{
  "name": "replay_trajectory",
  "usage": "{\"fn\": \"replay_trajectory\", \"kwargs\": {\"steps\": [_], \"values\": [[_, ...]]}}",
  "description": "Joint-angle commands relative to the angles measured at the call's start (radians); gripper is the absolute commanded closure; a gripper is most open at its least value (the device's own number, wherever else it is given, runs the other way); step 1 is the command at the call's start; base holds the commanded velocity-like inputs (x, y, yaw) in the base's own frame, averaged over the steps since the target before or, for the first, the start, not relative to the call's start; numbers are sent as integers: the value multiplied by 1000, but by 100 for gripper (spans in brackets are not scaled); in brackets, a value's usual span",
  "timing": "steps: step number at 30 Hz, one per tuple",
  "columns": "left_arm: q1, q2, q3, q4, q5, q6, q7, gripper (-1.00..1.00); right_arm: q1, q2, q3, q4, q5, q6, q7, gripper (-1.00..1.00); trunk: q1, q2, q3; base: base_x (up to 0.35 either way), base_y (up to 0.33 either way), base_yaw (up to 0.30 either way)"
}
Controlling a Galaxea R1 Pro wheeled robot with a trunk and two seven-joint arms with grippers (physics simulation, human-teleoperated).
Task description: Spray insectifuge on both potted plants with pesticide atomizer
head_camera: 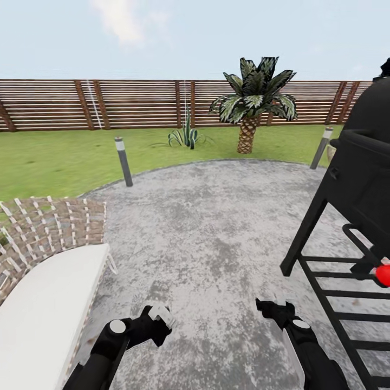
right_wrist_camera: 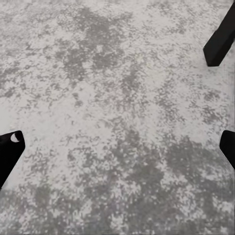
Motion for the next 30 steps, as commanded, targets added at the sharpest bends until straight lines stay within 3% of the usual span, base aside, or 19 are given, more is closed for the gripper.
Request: {"fn": "replay_trajectory", "kwargs": {"steps": [1, 24, 28, 30], "values": [[-1, 0, 1, -2, -6, 5, -6, 100, 0, 0, -2, -2, 6, 6, 5, -100, 1, 0, -1, 346, 0, -22], [0, 0, 8, -7, -6, 5, -6, 100, 0, 2, 5, 1, 9, 6, 6, -100, 1, 0, -1, 346, 0, -1], [-1, 0, 39, -8, -6, 5, -7, 100, 0, 5, 8, 0, 11, 6, 5, -100, 1, 0, -1, 346, 0, 0], [0, 0, 87, -8, -6, 5, -7, 100, 0, 6, 6, -1, 11, 6, 6, -100, 1, 0, -1, 346, 0, 0]]}}
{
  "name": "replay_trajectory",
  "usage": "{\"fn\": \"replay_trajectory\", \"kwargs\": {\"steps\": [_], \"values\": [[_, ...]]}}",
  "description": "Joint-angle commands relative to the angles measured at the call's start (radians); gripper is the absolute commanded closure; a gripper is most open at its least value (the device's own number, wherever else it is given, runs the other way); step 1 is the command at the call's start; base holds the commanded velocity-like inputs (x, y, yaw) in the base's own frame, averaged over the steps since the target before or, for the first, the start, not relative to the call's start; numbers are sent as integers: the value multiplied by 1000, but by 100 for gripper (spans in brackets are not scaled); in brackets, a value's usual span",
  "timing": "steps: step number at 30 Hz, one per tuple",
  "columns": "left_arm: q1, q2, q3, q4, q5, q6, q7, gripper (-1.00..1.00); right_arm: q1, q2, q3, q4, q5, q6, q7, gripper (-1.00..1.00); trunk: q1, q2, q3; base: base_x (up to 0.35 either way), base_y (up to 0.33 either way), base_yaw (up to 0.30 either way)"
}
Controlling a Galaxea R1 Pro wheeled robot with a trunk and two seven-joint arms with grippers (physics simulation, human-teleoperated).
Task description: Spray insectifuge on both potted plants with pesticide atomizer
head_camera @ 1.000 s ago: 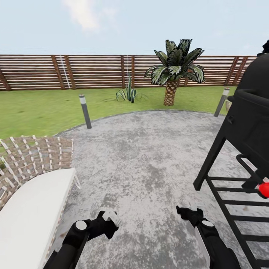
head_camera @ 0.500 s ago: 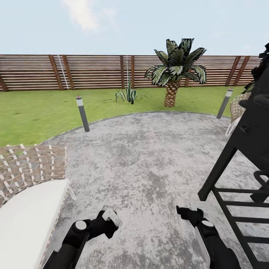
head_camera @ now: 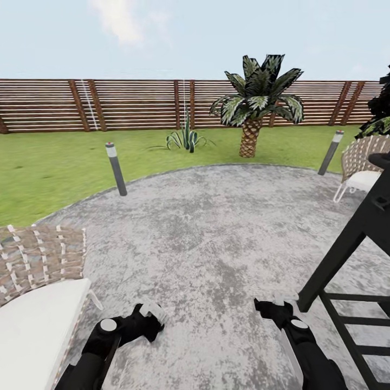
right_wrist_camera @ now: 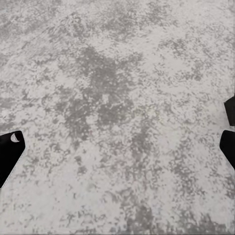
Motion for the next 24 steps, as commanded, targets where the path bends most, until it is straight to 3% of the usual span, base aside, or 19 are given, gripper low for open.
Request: {"fn": "replay_trajectory", "kwargs": {"steps": [1, 4, 6, 24], "values": [[0, 0, 17, -1, -4, 5, -7, 100, 0, 1, -2, -2, 7, 6, 5, -100, 1, 0, -1, 346, 0, 0], [0, -1, 53, 0, -4, 5, -7, 100, 0, 0, -4, -3, 7, 6, 5, -100, 1, 0, -1, 346, 0, 0], [-1, -1, 57, 3, -4, 5, -7, 100, 0, 0, -4, -10, 7, 6, 5, -100, 1, 0, -1, 346, 0, 0], [-3, -1, 59, 2, -3, 5, -7, 100, 0, -2, -8, -15, 6, 29, 5, -100, 1, 0, -7, 346, 0, 0]]}}
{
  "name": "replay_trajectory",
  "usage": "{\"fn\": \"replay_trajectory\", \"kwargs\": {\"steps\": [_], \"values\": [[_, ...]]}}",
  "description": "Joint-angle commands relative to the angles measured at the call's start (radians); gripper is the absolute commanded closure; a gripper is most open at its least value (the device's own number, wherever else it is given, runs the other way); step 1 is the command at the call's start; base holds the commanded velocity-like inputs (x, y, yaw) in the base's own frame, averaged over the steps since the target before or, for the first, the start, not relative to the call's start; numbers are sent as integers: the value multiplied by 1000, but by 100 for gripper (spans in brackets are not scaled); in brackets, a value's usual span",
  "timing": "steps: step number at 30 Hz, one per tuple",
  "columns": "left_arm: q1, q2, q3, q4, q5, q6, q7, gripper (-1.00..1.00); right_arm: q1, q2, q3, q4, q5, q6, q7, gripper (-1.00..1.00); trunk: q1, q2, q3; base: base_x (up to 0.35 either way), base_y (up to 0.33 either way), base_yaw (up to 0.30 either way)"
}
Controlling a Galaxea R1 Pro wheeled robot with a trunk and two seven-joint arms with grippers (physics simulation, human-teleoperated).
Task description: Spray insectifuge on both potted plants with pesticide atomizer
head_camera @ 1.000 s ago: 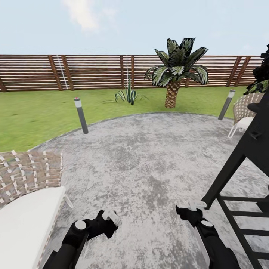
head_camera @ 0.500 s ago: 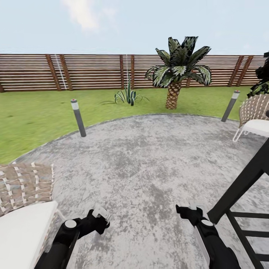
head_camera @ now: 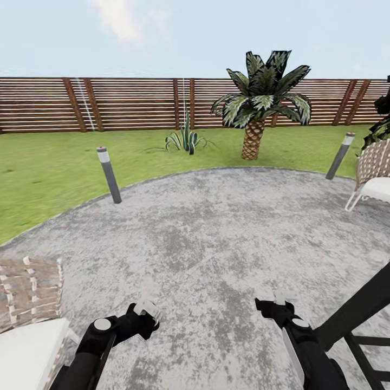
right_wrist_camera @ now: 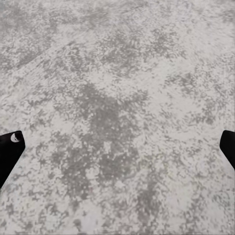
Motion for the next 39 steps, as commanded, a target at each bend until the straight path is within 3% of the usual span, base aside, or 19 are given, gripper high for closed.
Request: {"fn": "replay_trajectory", "kwargs": {"steps": [1, 7, 22, 39], "values": [[-1, -1, 4, -1, -6, 4, -9, 100, 0, 0, -2, -1, 6, 11, 6, -100, 1, 0, -1, 346, 0, 0], [-2, -1, 29, -2, -5, 4, -9, 100, 0, 0, 2, -2, 10, 27, 4, -100, 1, 0, -1, 346, 0, 0], [-1, -1, 31, -3, -5, 4, -9, 100, 0, 1, 4, -63, 17, 159, 2, -100, 1, 0, -1, 346, 0, 0], [-1, -1, 31, -3, -5, 4, -8, 100, 0, 3, 5, -63, 17, 166, 2, -100, 1, 0, -1, 346, 0, 1]]}}
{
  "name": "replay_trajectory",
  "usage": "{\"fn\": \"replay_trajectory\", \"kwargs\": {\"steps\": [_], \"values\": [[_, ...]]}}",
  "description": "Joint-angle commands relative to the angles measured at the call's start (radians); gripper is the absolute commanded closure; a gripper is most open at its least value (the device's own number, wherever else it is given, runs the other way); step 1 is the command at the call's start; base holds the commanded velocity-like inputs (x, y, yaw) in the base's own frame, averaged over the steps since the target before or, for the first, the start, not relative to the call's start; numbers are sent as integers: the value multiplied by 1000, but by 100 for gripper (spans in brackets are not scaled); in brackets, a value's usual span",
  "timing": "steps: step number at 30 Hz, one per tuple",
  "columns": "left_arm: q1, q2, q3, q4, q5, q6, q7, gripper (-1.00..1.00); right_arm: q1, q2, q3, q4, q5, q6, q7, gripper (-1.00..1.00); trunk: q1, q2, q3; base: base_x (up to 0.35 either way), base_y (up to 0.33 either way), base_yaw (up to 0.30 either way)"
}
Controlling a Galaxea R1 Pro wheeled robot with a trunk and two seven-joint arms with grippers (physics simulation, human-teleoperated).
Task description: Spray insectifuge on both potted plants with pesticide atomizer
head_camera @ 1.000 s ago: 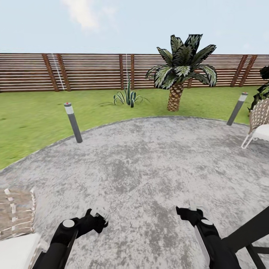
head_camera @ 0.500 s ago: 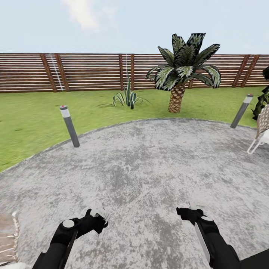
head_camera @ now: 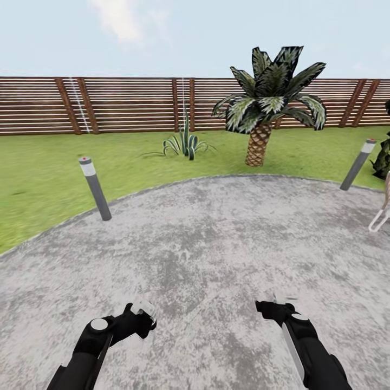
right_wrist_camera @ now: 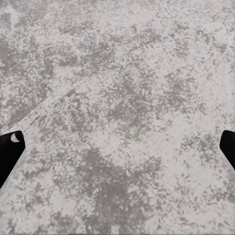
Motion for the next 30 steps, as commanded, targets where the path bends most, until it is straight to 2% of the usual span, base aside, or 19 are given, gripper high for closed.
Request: {"fn": "replay_trajectory", "kwargs": {"steps": [1, 10, 21, 30], "values": [[-1, -1, 3, -1, -6, 4, -9, 100, 0, 0, -1, -1, 8, 5, 5, -100, 1, 0, -1, 346, 0, 45], [-1, -1, 1, -1, -6, 4, -10, 100, 0, 2, 0, -1, 9, 5, 5, -100, 1, 0, -5, 346, 0, 176], [-2, -1, 1, 2, -6, 4, -9, 100, 0, 2, 0, -2, 9, 5, 5, -100, 1, 0, -5, 346, 0, 20], [-2, -1, 0, 2, -6, 4, -9, 100, 0, 2, -1, -1, 9, 5, 5, -100, 1, 0, -5, 346, 0, 210]]}}
